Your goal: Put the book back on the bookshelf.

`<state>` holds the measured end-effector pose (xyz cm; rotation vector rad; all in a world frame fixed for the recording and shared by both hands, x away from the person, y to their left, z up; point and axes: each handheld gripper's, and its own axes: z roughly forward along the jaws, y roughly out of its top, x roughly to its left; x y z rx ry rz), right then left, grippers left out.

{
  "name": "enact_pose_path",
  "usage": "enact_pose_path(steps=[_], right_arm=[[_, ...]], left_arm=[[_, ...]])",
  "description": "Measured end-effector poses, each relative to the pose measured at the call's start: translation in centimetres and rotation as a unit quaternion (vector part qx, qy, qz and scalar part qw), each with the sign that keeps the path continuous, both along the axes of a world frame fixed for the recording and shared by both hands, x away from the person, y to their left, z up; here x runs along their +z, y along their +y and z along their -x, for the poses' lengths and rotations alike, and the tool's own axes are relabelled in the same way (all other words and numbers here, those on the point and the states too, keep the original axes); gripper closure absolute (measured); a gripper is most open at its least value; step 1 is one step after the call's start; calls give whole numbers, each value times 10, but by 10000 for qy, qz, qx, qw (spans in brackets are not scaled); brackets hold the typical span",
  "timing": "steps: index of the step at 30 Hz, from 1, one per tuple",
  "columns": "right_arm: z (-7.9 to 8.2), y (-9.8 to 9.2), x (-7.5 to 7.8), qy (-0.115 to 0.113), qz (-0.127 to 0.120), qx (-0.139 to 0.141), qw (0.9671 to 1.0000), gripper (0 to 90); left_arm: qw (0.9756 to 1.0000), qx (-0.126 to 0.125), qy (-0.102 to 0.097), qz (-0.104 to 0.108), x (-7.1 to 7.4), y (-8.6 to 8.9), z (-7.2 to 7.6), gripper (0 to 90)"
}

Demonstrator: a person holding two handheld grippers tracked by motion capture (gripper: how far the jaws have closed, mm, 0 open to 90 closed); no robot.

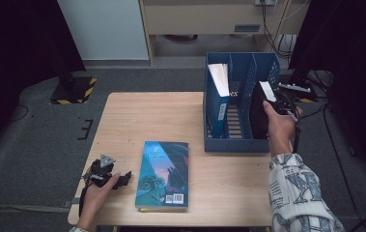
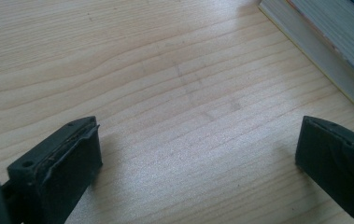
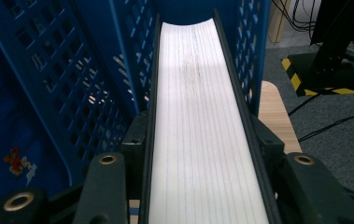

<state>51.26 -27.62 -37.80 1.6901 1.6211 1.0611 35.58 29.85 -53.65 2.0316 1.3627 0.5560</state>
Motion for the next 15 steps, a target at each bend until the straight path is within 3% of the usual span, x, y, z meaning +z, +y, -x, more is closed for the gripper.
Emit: enact_pose_path(steps=[15], right_arm=[[-10, -13, 4, -21, -172, 35, 9998, 533]], left_arm=[[10000, -4, -1, -6, 0, 0, 0, 0]])
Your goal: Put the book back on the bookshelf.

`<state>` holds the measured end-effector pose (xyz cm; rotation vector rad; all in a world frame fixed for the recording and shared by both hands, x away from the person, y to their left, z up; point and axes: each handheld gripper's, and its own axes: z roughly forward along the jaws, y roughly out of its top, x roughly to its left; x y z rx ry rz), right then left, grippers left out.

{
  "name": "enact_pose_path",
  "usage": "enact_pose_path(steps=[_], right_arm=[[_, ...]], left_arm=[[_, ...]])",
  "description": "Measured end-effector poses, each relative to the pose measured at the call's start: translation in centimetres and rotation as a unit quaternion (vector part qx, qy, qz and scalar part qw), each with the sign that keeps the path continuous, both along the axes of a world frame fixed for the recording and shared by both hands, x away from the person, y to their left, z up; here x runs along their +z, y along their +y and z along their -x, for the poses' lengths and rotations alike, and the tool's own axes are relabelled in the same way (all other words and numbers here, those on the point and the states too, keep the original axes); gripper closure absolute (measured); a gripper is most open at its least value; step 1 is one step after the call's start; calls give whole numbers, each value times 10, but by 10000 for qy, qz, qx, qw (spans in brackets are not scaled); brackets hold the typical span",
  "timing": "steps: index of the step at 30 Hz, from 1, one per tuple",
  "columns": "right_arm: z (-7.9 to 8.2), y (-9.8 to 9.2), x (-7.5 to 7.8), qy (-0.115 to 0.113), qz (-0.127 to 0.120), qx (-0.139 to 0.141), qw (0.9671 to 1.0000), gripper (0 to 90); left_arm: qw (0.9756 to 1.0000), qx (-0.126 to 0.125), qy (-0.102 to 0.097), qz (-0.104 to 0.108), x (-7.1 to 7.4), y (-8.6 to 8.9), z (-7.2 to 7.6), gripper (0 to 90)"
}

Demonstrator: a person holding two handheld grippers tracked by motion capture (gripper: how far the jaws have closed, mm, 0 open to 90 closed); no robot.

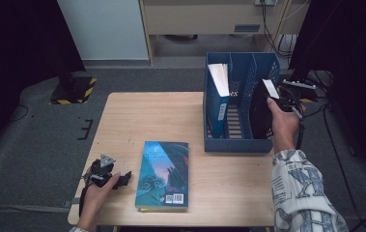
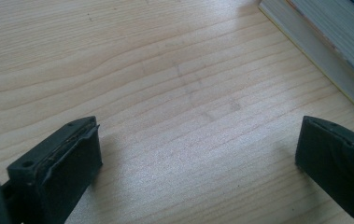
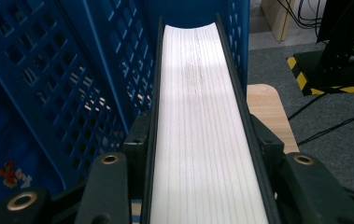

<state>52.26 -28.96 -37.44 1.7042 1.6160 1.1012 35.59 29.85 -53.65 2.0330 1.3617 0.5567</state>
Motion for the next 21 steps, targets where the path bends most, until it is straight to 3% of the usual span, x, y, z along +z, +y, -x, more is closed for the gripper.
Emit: enact_pose_path(steps=[21], right_arm=[[-27, 4, 11, 11, 269, 45, 9996, 534]], left_arm=[[10000, -3, 4, 0, 0, 0, 0, 0]])
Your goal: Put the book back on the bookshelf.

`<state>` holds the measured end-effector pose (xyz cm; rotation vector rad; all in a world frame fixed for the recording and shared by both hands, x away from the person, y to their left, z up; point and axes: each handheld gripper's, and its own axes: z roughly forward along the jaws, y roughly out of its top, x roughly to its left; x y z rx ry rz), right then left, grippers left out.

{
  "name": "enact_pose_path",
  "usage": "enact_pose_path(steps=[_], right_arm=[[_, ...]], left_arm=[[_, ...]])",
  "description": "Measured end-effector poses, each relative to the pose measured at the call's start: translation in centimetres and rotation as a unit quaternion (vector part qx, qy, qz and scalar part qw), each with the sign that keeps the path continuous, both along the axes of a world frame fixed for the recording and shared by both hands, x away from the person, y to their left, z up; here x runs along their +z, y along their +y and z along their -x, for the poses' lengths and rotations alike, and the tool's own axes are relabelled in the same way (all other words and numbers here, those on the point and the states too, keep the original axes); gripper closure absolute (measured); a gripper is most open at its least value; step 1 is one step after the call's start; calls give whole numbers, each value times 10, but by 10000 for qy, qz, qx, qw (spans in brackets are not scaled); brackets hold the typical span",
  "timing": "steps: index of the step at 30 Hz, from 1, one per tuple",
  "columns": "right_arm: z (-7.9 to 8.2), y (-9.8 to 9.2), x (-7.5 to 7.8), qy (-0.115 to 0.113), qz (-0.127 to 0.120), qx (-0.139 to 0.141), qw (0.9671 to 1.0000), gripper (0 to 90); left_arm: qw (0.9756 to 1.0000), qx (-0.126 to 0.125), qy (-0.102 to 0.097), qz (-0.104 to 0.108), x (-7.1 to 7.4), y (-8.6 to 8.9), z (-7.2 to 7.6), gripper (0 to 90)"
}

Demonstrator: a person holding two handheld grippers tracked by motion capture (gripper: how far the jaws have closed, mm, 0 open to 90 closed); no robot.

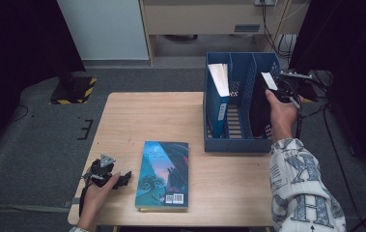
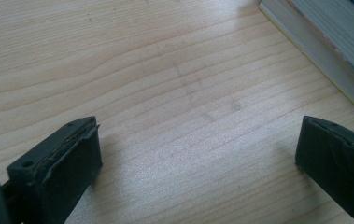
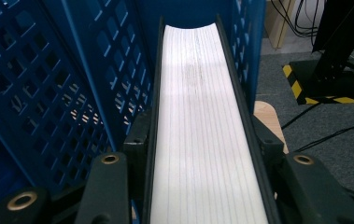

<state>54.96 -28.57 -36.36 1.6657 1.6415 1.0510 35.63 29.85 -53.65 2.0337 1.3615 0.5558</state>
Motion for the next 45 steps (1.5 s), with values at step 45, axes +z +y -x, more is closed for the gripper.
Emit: enact_pose_path(steps=[45], right_arm=[[-12, 8, -12, 80, 171, 43, 9998, 524]], left_arm=[[10000, 18, -16, 29, 0, -1, -1, 0]])
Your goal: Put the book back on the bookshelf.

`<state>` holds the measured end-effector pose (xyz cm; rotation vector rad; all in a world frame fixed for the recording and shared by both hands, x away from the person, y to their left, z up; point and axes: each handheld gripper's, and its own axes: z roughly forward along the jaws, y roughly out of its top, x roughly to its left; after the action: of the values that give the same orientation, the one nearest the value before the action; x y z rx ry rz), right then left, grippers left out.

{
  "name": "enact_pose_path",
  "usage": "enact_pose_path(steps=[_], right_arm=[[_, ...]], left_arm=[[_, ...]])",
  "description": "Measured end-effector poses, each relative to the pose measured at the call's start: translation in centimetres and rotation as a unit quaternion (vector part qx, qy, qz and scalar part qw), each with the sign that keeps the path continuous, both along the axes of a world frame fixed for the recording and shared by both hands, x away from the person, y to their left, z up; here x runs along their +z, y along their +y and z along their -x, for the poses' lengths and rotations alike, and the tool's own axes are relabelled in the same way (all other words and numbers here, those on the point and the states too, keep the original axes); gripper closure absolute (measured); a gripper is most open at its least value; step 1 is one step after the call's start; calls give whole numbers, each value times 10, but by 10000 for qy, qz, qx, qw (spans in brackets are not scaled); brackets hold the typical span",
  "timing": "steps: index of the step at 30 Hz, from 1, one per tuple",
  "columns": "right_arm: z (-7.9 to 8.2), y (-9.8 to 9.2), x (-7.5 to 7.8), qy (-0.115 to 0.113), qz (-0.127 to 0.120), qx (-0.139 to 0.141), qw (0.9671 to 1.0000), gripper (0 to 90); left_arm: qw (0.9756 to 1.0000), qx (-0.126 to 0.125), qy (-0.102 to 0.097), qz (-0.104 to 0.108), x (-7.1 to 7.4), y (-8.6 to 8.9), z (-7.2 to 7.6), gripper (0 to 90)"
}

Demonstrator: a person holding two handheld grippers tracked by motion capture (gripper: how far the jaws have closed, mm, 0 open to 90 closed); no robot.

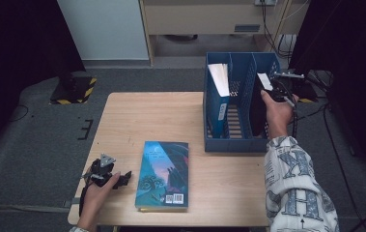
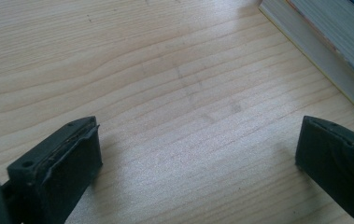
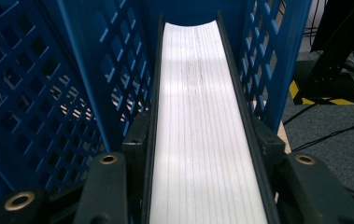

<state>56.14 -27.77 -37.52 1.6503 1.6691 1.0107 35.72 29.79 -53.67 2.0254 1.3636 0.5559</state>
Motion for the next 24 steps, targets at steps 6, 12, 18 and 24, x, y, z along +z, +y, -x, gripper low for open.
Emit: enact_pose_path(steps=[6, 12, 18, 24], right_arm=[[2, 3, 0, -15, 75, 14, 10000, 520], [3, 8, -1, -42, 105, 16, 9999, 514], [3, 9, -2, -101, -9, 6, 9999, 492], [4, 10, -1, -188, -253, 67, 9995, 461]], left_arm=[[10000, 0, 0, 0, 0, 0, 0, 0], [10000, -21, 15, -28, 0, 0, 0, 0], [10000, -21, 15, -28, 0, 0, 0, 0], [10000, -22, 15, -28, 0, 0, 0, 0]])
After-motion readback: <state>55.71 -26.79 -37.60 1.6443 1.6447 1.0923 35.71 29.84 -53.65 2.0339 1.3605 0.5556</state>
